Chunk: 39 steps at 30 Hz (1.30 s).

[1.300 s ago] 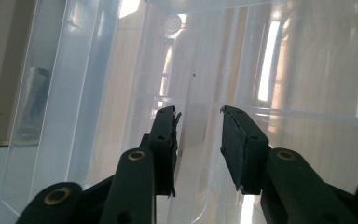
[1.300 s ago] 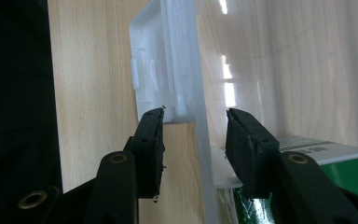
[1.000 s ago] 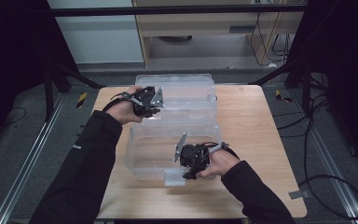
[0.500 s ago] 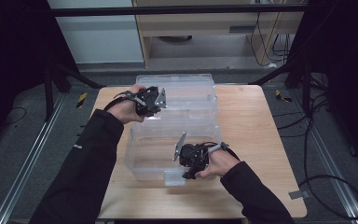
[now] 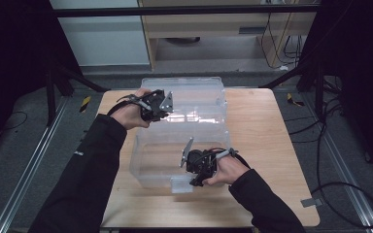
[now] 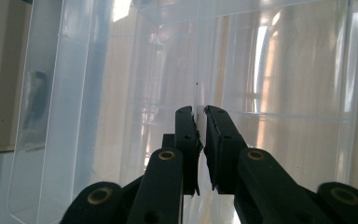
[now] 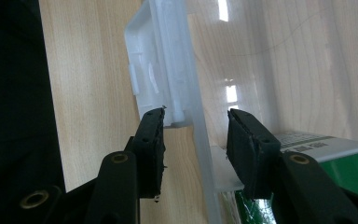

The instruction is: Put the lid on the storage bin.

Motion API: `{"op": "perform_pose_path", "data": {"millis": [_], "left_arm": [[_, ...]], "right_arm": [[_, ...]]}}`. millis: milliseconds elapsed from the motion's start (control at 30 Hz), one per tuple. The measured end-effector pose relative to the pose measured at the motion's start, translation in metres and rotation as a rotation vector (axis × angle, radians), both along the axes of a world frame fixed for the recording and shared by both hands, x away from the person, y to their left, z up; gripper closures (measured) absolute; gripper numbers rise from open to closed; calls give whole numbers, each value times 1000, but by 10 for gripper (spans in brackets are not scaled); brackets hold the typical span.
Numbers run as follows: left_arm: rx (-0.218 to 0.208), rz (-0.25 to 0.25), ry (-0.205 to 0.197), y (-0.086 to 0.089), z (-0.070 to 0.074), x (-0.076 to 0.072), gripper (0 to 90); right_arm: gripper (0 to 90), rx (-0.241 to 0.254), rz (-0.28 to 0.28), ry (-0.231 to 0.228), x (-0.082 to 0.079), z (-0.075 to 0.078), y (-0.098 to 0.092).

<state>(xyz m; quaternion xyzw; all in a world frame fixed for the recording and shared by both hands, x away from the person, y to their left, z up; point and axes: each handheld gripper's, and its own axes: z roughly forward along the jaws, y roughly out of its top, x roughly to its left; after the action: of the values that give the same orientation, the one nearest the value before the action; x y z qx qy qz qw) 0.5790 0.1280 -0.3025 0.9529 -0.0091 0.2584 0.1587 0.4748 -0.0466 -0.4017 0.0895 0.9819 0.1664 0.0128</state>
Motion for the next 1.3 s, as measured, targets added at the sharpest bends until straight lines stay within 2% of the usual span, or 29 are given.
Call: {"op": "perform_pose_path", "data": {"millis": [33, 67, 233, 967, 1300], "left_arm": [[6, 0, 5, 0, 1, -1, 833], [-5, 2, 7, 0, 1, -2, 836], [15, -13, 1, 0, 4, -10, 840], [-24, -44, 8, 7, 6, -47, 849], [-11, -47, 22, 9, 5, -64, 851]], "right_arm": [[572, 3, -5, 2, 0, 0, 0], [573, 9, -6, 10, 1, 0, 0], [573, 18, -9, 7, 1, -1, -1], [570, 30, -1, -14, -2, -1, -2], [568, 37, -3, -25, -3, -2, -3]]}}
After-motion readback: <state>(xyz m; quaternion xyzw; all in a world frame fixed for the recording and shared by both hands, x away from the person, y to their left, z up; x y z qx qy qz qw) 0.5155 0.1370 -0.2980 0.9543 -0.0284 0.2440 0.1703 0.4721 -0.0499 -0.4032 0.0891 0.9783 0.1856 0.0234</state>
